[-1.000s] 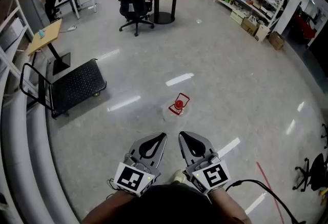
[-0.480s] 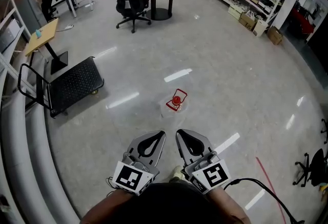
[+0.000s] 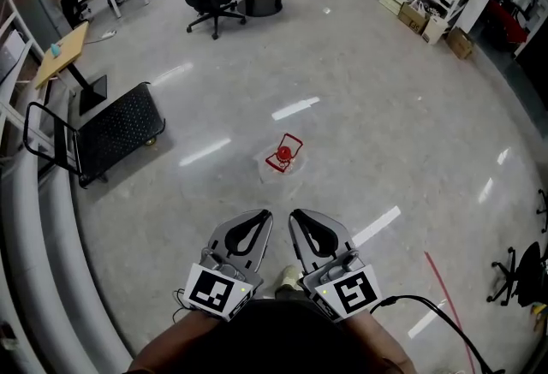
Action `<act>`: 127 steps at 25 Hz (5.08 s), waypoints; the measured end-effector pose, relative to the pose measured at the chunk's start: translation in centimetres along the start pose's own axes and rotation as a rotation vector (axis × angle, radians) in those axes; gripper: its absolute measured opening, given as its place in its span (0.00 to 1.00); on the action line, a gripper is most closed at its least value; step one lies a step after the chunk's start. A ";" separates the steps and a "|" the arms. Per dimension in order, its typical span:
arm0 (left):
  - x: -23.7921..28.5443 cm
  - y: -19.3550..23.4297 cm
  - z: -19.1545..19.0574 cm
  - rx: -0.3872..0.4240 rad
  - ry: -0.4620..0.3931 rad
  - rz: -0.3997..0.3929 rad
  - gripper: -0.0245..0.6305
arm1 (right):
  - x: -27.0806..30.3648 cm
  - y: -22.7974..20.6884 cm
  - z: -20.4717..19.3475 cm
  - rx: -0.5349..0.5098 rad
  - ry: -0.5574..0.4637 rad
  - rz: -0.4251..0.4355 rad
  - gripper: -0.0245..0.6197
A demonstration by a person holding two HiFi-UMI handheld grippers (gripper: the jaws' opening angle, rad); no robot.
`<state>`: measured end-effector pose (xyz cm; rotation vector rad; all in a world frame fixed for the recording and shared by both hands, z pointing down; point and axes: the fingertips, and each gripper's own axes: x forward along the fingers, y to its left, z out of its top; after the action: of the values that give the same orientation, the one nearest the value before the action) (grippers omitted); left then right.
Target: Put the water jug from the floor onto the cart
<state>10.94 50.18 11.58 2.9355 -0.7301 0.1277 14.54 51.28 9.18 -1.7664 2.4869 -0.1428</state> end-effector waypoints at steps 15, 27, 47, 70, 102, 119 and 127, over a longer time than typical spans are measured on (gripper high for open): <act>10.1 5.2 -4.2 -0.060 0.061 0.124 0.04 | 5.6 -10.7 -4.0 0.039 0.057 -0.003 0.04; 21.8 20.4 -13.5 -0.119 0.121 0.110 0.04 | 20.9 -20.7 -14.2 -0.013 0.207 -0.039 0.05; 35.1 30.6 -63.5 -0.914 0.426 0.429 0.42 | 33.3 -45.2 -67.8 -0.177 0.828 0.191 0.27; 38.9 32.2 -67.6 -1.097 0.562 0.414 0.04 | 32.4 -44.6 -72.4 0.071 1.141 0.347 0.04; 12.2 41.9 -23.0 -1.068 0.351 0.448 0.04 | 42.8 -12.0 -30.5 0.161 1.079 0.462 0.04; -2.7 62.0 -22.2 -1.135 0.195 0.730 0.04 | 61.4 6.2 -32.9 0.126 1.107 0.756 0.04; -3.8 76.4 -21.1 -1.227 0.166 0.803 0.04 | 76.0 9.6 -33.4 0.142 1.163 0.849 0.04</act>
<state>-29.52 -12.42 38.90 1.3827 -1.2861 -0.0224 -23.61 -16.49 39.78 -0.3666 3.4994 -1.5485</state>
